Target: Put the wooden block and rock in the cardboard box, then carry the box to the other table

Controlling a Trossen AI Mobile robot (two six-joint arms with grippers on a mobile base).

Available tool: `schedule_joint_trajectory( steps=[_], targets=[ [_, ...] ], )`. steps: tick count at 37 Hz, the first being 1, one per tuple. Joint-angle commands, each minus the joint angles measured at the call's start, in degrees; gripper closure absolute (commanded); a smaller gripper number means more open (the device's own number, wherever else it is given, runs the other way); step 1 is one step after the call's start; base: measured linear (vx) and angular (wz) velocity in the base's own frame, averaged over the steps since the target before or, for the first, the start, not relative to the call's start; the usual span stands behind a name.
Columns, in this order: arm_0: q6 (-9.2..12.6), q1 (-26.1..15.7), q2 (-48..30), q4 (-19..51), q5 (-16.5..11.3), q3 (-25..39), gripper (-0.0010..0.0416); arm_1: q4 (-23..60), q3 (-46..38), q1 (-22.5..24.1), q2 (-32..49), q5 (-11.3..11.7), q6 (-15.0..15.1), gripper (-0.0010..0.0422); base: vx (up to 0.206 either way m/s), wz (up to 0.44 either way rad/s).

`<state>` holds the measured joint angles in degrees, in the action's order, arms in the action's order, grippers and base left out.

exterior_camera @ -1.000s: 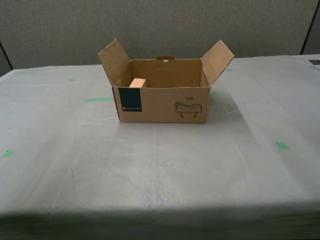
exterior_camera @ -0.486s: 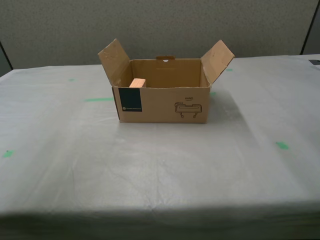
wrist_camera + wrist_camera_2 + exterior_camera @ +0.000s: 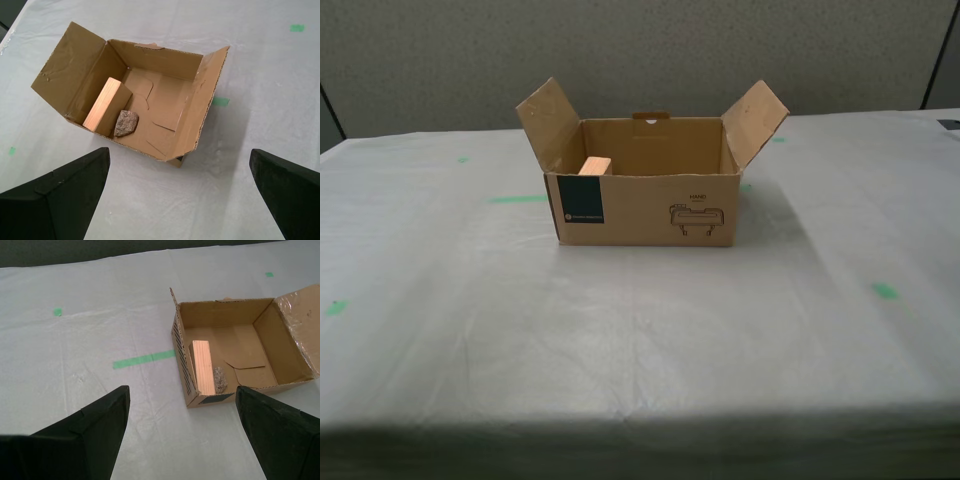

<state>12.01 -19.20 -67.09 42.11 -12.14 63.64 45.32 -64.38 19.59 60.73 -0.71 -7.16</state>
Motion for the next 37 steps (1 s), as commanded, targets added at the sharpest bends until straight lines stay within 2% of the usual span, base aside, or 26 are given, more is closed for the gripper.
schedule_joint_trajectory(
  steps=[1, 37],
  targets=[
    [-0.02, 0.02, -0.02, -0.07, 0.04, 0.07, 0.0017, -0.04, -0.09, 0.0, 0.0, 0.07, 0.15, 0.0126, 0.0, 0.0],
    [0.0, 0.02, -0.02, -0.09, 0.04, 0.07, 0.0016, -0.04, -0.09, 0.0, 0.0, 0.07, 0.15, 0.0126, 0.0, 0.0]
  ],
)
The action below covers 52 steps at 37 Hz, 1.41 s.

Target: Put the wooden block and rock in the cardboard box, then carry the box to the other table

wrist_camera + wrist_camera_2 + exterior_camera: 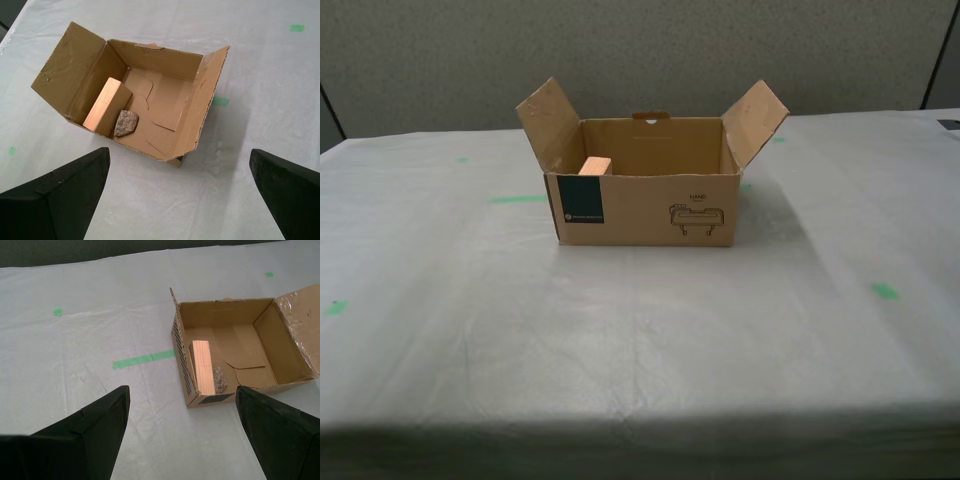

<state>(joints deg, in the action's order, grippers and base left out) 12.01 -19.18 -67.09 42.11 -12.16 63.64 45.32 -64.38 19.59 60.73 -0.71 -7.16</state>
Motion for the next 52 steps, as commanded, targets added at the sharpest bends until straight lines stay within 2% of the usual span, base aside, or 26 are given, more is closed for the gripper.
schedule_joint_trajectory(
  steps=[1, 52],
  targets=[
    [-0.02, 0.0, -0.02, -0.09, 0.09, 0.07, 0.0016, -0.04, -0.09, 0.0, 0.0, 0.07, 0.15, 0.0126, 0.0, 0.0],
    [0.0, 0.0, -0.02, -0.07, 0.07, 0.07, 0.0016, -0.04, -0.09, -0.02, 0.0, 0.09, 0.15, 0.0126, 0.0, 0.0]
  ],
)
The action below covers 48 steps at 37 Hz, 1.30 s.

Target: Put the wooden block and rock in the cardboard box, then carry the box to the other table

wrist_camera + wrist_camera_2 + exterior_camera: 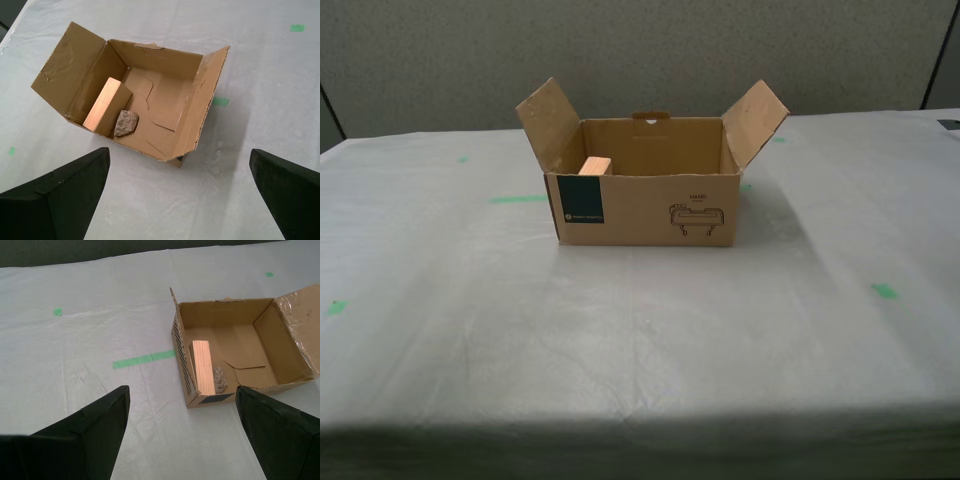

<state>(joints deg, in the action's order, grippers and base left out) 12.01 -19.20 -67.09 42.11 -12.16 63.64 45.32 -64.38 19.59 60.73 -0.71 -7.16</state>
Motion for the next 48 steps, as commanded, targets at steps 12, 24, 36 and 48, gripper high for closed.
schedule_joint_trajectory(
  steps=[12, 24, 36, 48],
  targets=[
    [-0.02, 0.02, -0.02, -0.07, 0.09, 0.07, 0.0017, -0.04, -0.09, 0.0, 0.0, 0.07, 0.15, 0.0126, 0.0, 0.0],
    [-0.02, 0.02, -0.02, -0.07, 0.09, 0.07, 0.0016, -0.04, -0.09, -0.02, 0.0, 0.07, 0.15, 0.0126, 0.0, 0.0],
    [-0.02, 0.02, -0.02, -0.07, 0.07, 0.07, 0.0016, -0.04, -0.09, 0.0, 0.0, 0.07, 0.15, 0.0126, 0.0, 0.0],
    [0.0, 0.02, -0.02, -0.09, 0.07, 0.07, 0.0016, -0.04, -0.09, -0.02, 0.0, 0.09, 0.15, 0.0126, 0.0, 0.0]
  ],
)
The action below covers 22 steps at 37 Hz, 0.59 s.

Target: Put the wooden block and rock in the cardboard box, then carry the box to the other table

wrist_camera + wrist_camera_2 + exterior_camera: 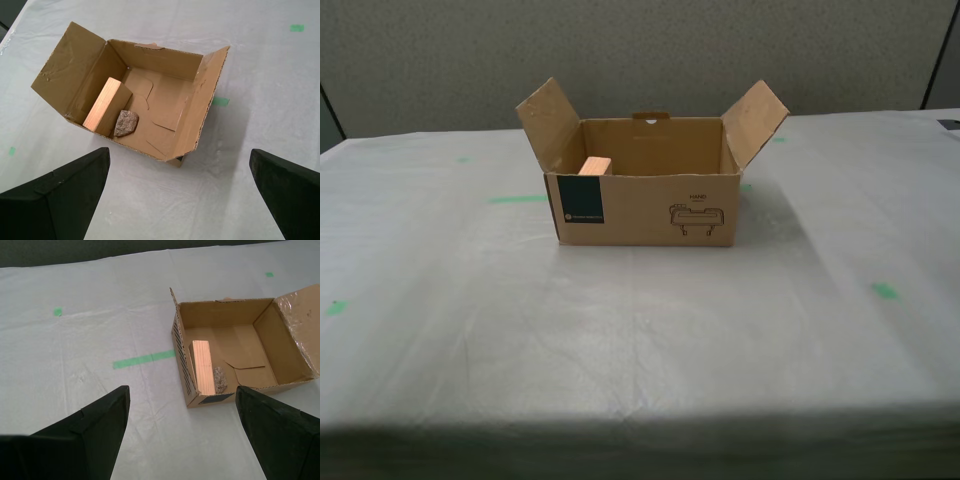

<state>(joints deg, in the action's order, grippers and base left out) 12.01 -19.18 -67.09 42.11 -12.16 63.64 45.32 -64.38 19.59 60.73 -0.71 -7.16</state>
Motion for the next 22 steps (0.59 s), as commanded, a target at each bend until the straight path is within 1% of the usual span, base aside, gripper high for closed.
schedule_joint_trajectory(
  steps=[1, 22],
  targets=[
    [-0.02, 0.0, -0.02, -0.09, 0.07, 0.07, 0.0016, -0.04, -0.09, 0.0, 0.0, 0.09, 0.15, 0.0126, 0.0, 0.0],
    [0.0, 0.0, -0.02, -0.07, 0.09, 0.07, 0.0017, -0.04, -0.09, 0.0, 0.0, 0.07, 0.15, 0.0126, 0.0, 0.0]
  ],
)
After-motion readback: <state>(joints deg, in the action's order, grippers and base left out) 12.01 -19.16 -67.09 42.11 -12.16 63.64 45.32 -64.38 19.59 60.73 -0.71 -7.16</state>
